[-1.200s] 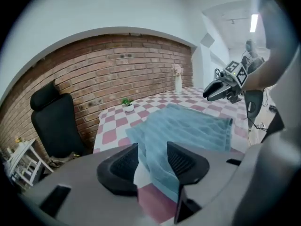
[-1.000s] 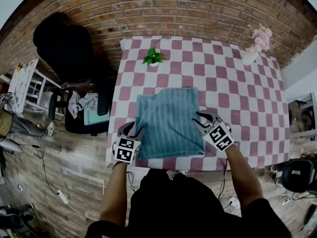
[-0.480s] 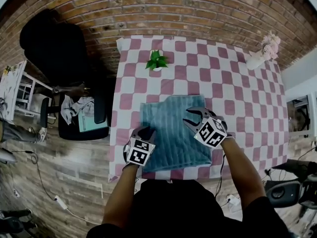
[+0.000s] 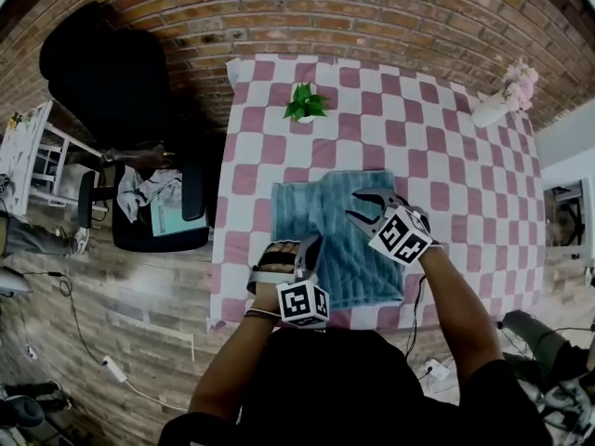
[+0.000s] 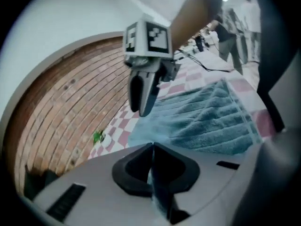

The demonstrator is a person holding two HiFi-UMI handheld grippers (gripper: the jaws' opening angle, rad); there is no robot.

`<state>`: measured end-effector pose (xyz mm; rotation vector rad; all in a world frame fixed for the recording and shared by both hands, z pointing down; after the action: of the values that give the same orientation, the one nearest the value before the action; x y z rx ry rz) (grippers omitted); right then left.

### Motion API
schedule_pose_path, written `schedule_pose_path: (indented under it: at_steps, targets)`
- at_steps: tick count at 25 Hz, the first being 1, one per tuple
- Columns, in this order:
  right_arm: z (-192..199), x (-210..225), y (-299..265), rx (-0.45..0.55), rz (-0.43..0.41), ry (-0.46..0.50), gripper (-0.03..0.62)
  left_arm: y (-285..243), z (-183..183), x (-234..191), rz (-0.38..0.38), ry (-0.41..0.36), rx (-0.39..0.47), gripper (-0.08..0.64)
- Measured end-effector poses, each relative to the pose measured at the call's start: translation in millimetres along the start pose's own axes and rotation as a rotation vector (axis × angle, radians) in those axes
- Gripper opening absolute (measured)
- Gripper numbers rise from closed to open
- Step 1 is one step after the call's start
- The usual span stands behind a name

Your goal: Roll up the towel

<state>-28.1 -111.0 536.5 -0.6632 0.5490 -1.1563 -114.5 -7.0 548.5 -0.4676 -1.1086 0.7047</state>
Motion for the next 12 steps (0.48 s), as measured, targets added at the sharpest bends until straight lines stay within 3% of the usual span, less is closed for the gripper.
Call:
schedule_pose_path:
  at_steps: [3, 6, 9, 12]
  targets:
    - [-3.6, -0.8, 3.6, 0.025, -0.007, -0.009, 0.141, 0.6, -21.6, 20.6, 0.009, -0.278, 0.018, 0.012]
    - [-10.7, -4.4, 5.3, 0.069, -0.039, -0.024, 0.141, -5.3, -41.7, 42.8, -0.010, -0.492, 0.059, 0.012]
    - [-12.1, -14.3, 7.5, 0.046, -0.050, 0.018, 0.141, -13.8, -54.2, 73.6, 0.036, -0.647, 0.086, 0.014]
    - [-5.3, -28.6, 0.5, -0.001, -0.069, 0.080, 0.141, -13.6, -53.2, 90.5, 0.072, -0.725, 0.082, 0.015]
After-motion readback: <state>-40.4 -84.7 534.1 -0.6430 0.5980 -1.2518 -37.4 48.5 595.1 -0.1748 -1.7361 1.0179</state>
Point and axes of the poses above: the fingertips, and each gripper's own axes: y backward along the fingers, x to its right, z out of its underside, the point moved 5 cm from there along y, backward along the fingers, and after that the axes turned 11 degrees about -y, right-handed, at the moved point
